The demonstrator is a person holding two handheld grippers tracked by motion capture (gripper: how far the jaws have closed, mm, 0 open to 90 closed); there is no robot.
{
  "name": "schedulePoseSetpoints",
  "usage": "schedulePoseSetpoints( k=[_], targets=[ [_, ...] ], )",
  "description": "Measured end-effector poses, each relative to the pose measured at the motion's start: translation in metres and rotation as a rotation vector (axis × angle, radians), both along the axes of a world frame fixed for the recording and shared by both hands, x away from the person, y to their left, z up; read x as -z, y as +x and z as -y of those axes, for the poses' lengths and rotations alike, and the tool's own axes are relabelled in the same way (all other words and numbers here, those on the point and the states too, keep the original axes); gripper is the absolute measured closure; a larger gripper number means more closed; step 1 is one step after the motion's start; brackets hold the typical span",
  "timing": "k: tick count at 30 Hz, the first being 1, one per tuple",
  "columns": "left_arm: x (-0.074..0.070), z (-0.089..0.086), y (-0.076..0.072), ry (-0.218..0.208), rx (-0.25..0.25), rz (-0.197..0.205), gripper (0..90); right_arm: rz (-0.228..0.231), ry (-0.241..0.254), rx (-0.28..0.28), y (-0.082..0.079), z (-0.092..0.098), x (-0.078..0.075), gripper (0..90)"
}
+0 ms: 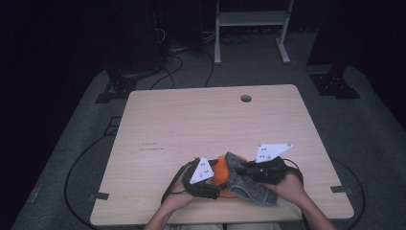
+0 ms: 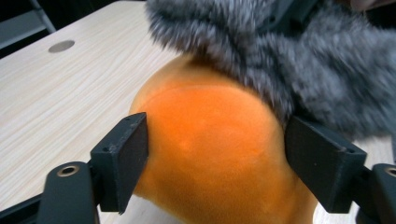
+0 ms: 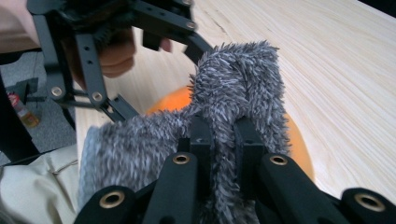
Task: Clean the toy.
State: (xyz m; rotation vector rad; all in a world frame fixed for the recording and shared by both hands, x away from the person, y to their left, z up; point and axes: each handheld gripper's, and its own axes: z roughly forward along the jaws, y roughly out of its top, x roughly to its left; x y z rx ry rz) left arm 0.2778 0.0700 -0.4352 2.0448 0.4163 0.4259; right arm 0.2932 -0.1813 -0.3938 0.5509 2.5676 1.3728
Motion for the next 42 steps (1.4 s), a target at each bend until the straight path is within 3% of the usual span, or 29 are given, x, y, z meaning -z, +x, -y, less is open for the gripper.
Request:
schedulePoseSetpoints(
  k=[4,9,12,15,18,20,22,25,31,33,35,36,39,42],
  targets=[
    [0.004,-0.006,0.001,0.051,0.0,0.003,24.4,-0.018,0.007,0.047,0.004,0.015,0.009,80.7],
    [0.007,-0.014,0.005,0.066,0.01,-0.018,24.5,-0.074,0.014,0.11,0.01,0.039,0.025,80.7],
    [0.008,-0.014,0.005,0.077,0.01,-0.018,24.9,-0.091,0.008,0.125,0.01,0.045,0.027,80.6],
    [0.009,-0.012,0.005,0.078,0.004,-0.01,24.9,-0.072,0.04,0.09,0.006,0.039,0.016,80.7],
    [0.008,-0.009,0.003,0.084,0.008,0.003,24.9,-0.05,0.075,0.013,0.0,0.02,0.001,80.6],
    [0.008,-0.009,0.001,0.097,0.017,0.012,25.8,-0.032,0.054,-0.03,-0.001,0.001,-0.005,80.6],
    [0.009,-0.01,0.001,0.101,0.018,0.008,26.5,-0.013,0.015,-0.039,0.0,-0.01,-0.005,80.6],
    [0.01,-0.015,0.002,0.117,0.022,-0.001,27.8,-0.034,0.012,-0.019,0.008,-0.009,0.001,80.6],
    [0.01,-0.019,0.005,0.098,0.04,-0.033,27.4,-0.074,0.025,0.057,0.012,0.021,0.015,80.6],
    [0.003,-0.019,0.008,0.032,0.051,-0.069,21.6,-0.083,0.027,0.068,0.011,0.026,0.018,80.6],
    [-0.003,-0.016,0.009,-0.039,0.044,-0.067,18.2,-0.075,0.024,0.07,0.009,0.027,0.019,80.6],
    [-0.005,-0.012,0.009,-0.042,0.039,-0.067,17.2,-0.078,0.032,0.064,0.008,0.026,0.018,80.6],
    [-0.002,-0.003,0.01,0.004,0.026,-0.043,17.7,-0.055,0.044,0.03,0.003,0.017,0.01,80.6],
    [0.002,-0.007,0.009,0.023,0.014,-0.035,22.8,-0.041,0.034,0.013,0.002,0.011,0.008,80.6]
  ],
)
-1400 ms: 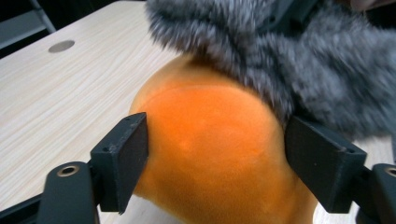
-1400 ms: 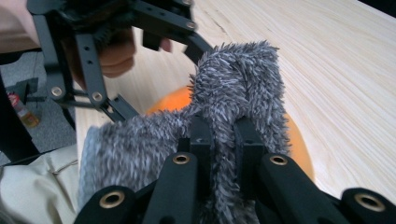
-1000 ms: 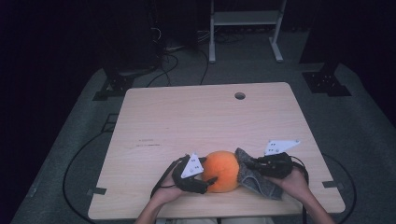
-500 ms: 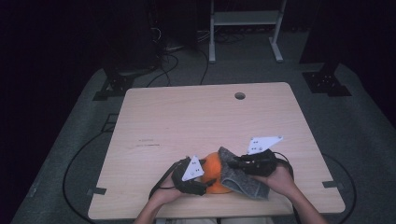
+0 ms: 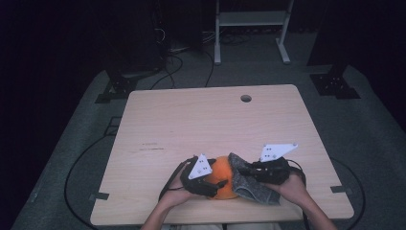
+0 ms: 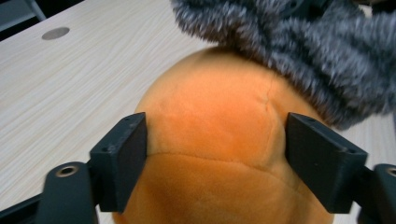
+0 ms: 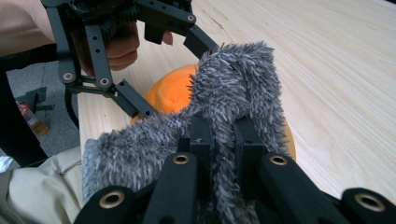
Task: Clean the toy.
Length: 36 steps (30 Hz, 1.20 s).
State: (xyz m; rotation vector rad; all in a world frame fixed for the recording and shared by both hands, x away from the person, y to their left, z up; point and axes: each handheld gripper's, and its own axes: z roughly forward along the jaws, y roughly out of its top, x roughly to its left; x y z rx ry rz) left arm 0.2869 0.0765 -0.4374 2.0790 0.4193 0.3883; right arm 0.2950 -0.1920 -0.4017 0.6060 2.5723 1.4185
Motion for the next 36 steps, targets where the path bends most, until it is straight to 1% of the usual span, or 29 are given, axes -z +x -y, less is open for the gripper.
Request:
schedulePoseSetpoints(
  k=[1,2,3,5,9,10,13,14,17,20,21,23,24,26,28,30,31,33,36],
  targets=[
    [0.002,-0.003,0.0,0.012,-0.006,-0.004,23.5,-0.006,0.003,0.001,0.001,0.001,0.001,80.6],
    [0.003,-0.006,0.0,0.015,-0.01,-0.007,24.1,-0.016,0.002,0.009,0.003,0.003,0.003,80.6],
    [0.004,-0.009,0.0,0.011,-0.013,-0.016,24.4,-0.02,-0.002,0.016,0.003,0.004,0.006,80.6],
    [0.006,-0.014,0.001,0.002,-0.018,-0.029,24.8,-0.049,0.009,0.034,0.006,0.011,0.013,80.6],
    [0.007,-0.015,0.001,-0.003,-0.014,-0.025,24.7,-0.103,0.009,0.072,0.01,0.026,0.028,80.5],
    [0.007,-0.015,0.001,-0.001,-0.013,-0.024,24.8,-0.114,0.002,0.083,0.01,0.03,0.031,80.6],
    [0.007,-0.015,0.001,0.005,-0.01,-0.021,24.9,-0.12,-0.022,0.097,0.01,0.035,0.034,80.5],
    [0.007,-0.015,0.001,0.005,-0.01,-0.022,25.0,-0.125,-0.02,0.101,0.01,0.037,0.034,80.5],
    [0.008,-0.014,0.0,0.009,-0.005,-0.013,25.5,-0.125,0.024,0.089,0.01,0.038,0.027,80.5],
    [0.008,-0.013,-0.002,0.017,-0.001,-0.006,26.1,-0.114,0.081,0.051,0.01,0.029,0.017,80.5],
    [0.008,-0.013,-0.002,0.019,0.0,-0.005,26.2,-0.107,0.09,0.039,0.01,0.025,0.014,80.5],
    [0.008,-0.015,-0.003,0.022,0.004,-0.005,26.2,-0.099,0.087,0.025,0.012,0.018,0.012,80.5],
    [0.008,-0.016,-0.003,0.023,0.003,-0.007,26.2,-0.095,0.078,0.026,0.014,0.016,0.014,80.5],
    [0.008,-0.017,-0.003,0.019,0.009,-0.008,26.2,-0.112,0.085,0.042,0.017,0.018,0.018,80.5],
    [0.008,-0.017,-0.003,0.02,0.012,-0.005,26.2,-0.123,0.065,0.081,0.02,0.024,0.026,80.5],
    [0.008,-0.016,-0.003,0.023,0.016,0.0,26.1,-0.157,0.057,0.113,0.022,0.033,0.035,80.5],
    [0.007,-0.015,-0.004,0.022,0.016,0.004,26.1,-0.167,0.049,0.129,0.022,0.038,0.039,80.4],
    [0.007,-0.014,-0.005,0.032,0.018,0.014,26.1,-0.166,0.055,0.134,0.02,0.041,0.038,80.5],
    [0.005,-0.009,-0.008,0.047,0.025,0.036,26.2,-0.136,0.09,0.103,0.015,0.04,0.025,80.4]
  ],
)
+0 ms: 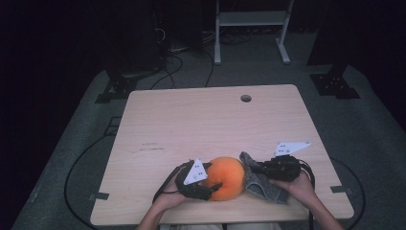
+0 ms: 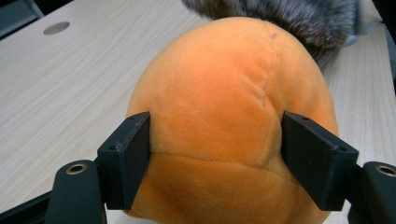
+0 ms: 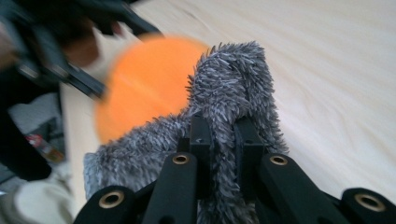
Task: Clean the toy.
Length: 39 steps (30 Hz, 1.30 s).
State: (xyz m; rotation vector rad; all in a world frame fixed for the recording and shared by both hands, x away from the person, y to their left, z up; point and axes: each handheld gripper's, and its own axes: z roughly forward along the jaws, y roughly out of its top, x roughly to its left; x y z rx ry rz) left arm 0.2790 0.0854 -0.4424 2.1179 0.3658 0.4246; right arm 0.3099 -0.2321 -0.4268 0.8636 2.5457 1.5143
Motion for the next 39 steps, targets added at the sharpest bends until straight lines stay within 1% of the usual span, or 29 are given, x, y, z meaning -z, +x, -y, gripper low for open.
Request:
schedulePoseSetpoints(
  k=[2,4,5,7,8,10,12,14,16,17,18,19,20,22,23,24,25,26,28,29,30,32,33,34,35,36,37,38,39],
  targets=[
    [-0.001,0.003,-0.002,0.011,0.007,0.014,26.3,0.028,0.031,-0.036,-0.005,-0.007,-0.012,80.5],
    [-0.001,0.005,-0.004,0.012,0.011,0.024,26.4,0.049,0.048,-0.064,-0.007,-0.015,-0.02,80.3],
    [-0.002,0.006,-0.005,0.021,0.015,0.03,26.4,0.055,0.051,-0.078,-0.008,-0.019,-0.024,80.3],
    [-0.003,0.005,-0.006,0.012,0.024,0.025,26.4,0.061,0.034,-0.092,-0.007,-0.028,-0.025,80.3],
    [-0.004,0.005,-0.006,0.002,0.031,0.016,25.8,0.051,0.014,-0.095,-0.005,-0.031,-0.022,80.3],
    [-0.007,0.001,-0.002,-0.044,0.035,-0.025,21.7,0.04,0.0,-0.097,-0.003,-0.033,-0.017,80.4],
    [-0.009,-0.003,0.002,-0.085,0.015,-0.065,16.8,0.043,-0.016,-0.092,-0.005,-0.032,-0.015,80.4],
    [-0.01,-0.006,0.007,-0.086,-0.028,-0.103,10.8,0.042,-0.027,-0.087,-0.008,-0.029,-0.013,80.3],
    [-0.008,-0.007,0.012,-0.099,-0.057,-0.148,7.0,0.041,-0.028,-0.087,-0.011,-0.025,-0.01,80.4],
    [-0.007,-0.005,0.015,-0.102,-0.068,-0.184,6.5,0.039,-0.025,-0.088,-0.012,-0.024,-0.009,80.3],
    [-0.005,-0.003,0.017,-0.102,-0.06,-0.215,6.5,0.045,-0.025,-0.084,-0.014,-0.022,-0.008,80.3],
    [-0.005,-0.002,0.017,-0.1,-0.053,-0.228,7.4,0.043,-0.023,-0.081,-0.015,-0.02,-0.008,80.3],
    [-0.004,0.0,0.017,-0.095,-0.041,-0.224,11.4,0.045,-0.02,-0.079,-0.015,-0.019,-0.007,80.3],
    [-0.005,0.003,0.012,-0.091,-0.039,-0.185,26.8,0.048,-0.022,-0.067,-0.016,-0.017,-0.006,80.3],
    [-0.006,0.005,0.009,-0.083,-0.045,-0.146,31.4,0.049,-0.018,-0.062,-0.016,-0.016,-0.006,80.3],
    [-0.007,0.006,0.008,-0.085,-0.047,-0.12,36.7,0.05,-0.02,-0.056,-0.016,-0.015,-0.007,80.3],
    [-0.01,0.007,0.006,-0.083,-0.05,-0.09,38.6,0.056,-0.02,-0.051,-0.016,-0.014,-0.007,80.3],
    [-0.012,0.009,0.005,-0.083,-0.052,-0.054,40.0,0.06,-0.016,-0.045,-0.015,-0.013,-0.009,80.3],
    [-0.016,0.013,0.001,-0.06,-0.077,0.062,40.9,0.076,-0.015,-0.028,-0.014,-0.01,-0.013,80.3],
    [-0.018,0.015,-0.001,-0.044,-0.084,0.109,40.9,0.09,-0.003,-0.017,-0.014,-0.009,-0.016,80.3],
    [-0.02,0.018,-0.002,-0.035,-0.08,0.145,40.8,0.094,0.016,-0.019,-0.014,-0.008,-0.02,80.3],
    [-0.019,0.022,-0.004,-0.021,-0.058,0.171,40.4,0.125,0.037,-0.036,-0.016,-0.015,-0.029,80.3],
    [-0.019,0.024,-0.005,-0.016,-0.05,0.188,39.5,0.134,0.036,-0.044,-0.017,-0.019,-0.031,80.2],
    [-0.018,0.024,-0.007,-0.025,-0.039,0.188,37.7,0.147,0.028,-0.054,-0.017,-0.025,-0.033,80.2],
    [-0.019,0.024,-0.006,-0.029,-0.034,0.176,33.8,0.152,0.009,-0.063,-0.016,-0.03,-0.033,80.2],
    [-0.02,0.022,-0.005,-0.034,-0.036,0.159,27.7,0.161,-0.026,-0.065,-0.015,-0.035,-0.03,80.3],
    [-0.02,0.018,-0.003,-0.062,-0.048,0.129,23.0,0.16,-0.04,-0.066,-0.014,-0.037,-0.028,80.3],
    [-0.02,0.014,-0.001,-0.077,-0.058,0.109,18.8,0.146,-0.037,-0.061,-0.012,-0.037,-0.023,80.4],
    [-0.02,0.009,0.003,-0.101,-0.081,0.072,16.8,0.143,-0.037,-0.057,-0.011,-0.036,-0.021,80.4]
  ],
)
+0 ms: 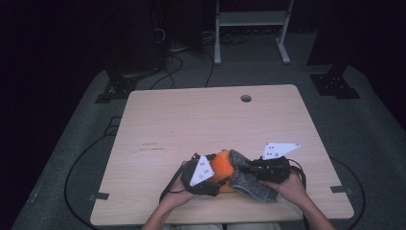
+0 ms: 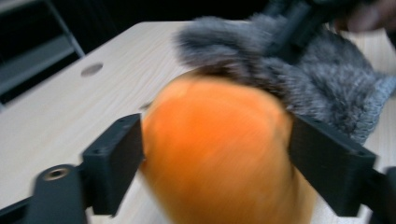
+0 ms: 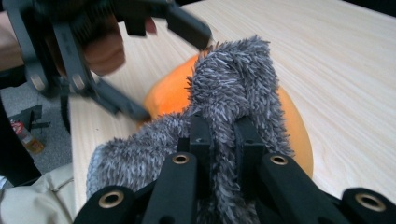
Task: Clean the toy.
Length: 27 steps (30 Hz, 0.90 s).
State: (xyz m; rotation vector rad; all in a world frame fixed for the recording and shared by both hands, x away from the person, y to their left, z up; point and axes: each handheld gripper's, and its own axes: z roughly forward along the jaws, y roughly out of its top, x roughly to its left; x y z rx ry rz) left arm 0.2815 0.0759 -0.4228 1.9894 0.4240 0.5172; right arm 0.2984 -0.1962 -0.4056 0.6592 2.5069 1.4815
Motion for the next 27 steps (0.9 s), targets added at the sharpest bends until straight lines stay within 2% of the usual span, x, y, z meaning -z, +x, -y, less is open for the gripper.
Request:
schedulePoseSetpoints(
  k=[2,5,6,7,8,10,12,13,14,16,17,18,20,23,25,27],
  targets=[
    [0.002,-0.009,0.009,-0.035,-0.039,-0.094,10.1,-0.006,0.005,0.009,0.0,0.003,0.004,80.4],
    [0.008,-0.01,0.017,-0.063,-0.035,-0.214,8.8,-0.022,0.019,0.009,0.0,0.008,0.007,80.4],
    [0.009,-0.008,0.018,-0.064,-0.009,-0.242,11.1,-0.022,0.017,0.006,-0.001,0.008,0.007,80.4],
    [0.01,-0.007,0.018,-0.069,0.008,-0.251,18.4,-0.011,0.007,0.007,-0.002,0.007,0.007,80.4],
    [0.01,-0.005,0.017,-0.067,0.016,-0.245,24.3,-0.006,-0.001,0.008,-0.002,0.007,0.006,80.4],
    [0.009,-0.002,0.012,-0.044,0.015,-0.188,33.0,-0.003,-0.008,0.016,-0.003,0.009,0.002,80.3],
    [0.006,0.002,0.008,-0.014,0.018,-0.138,35.3,0.02,-0.005,0.007,-0.008,0.007,-0.005,80.4],
    [0.006,0.004,0.006,-0.008,0.022,-0.123,35.5,0.038,0.001,-0.019,-0.012,0.004,-0.012,80.4],
    [0.003,0.009,0.002,0.014,0.031,-0.087,35.5,0.053,0.004,-0.041,-0.015,0.0,-0.015,80.4],
    [0.001,0.015,-0.005,0.06,0.06,-0.022,35.5,0.085,-0.021,-0.086,-0.021,-0.015,-0.024,80.4],
    [0.0,0.019,-0.01,0.106,0.067,0.024,35.5,0.092,-0.046,-0.103,-0.023,-0.022,-0.025,80.4],
    [0.0,0.02,-0.012,0.134,0.067,0.043,35.8,0.104,-0.084,-0.112,-0.023,-0.029,-0.025,80.5],
    [0.003,0.016,-0.012,0.137,0.063,0.045,37.3,0.101,-0.087,-0.104,-0.02,-0.03,-0.023,80.5],
    [0.008,0.011,-0.009,0.132,0.06,0.032,38.5,0.091,-0.059,-0.045,-0.014,-0.017,-0.02,80.5],
    [0.01,0.007,-0.007,0.131,0.05,0.014,38.9,0.077,-0.065,-0.009,-0.008,-0.007,-0.016,80.5],
    [0.01,0.004,-0.004,0.109,0.052,-0.014,37.3,0.057,-0.069,0.012,-0.004,0.0,-0.012,80.5]
  ],
)
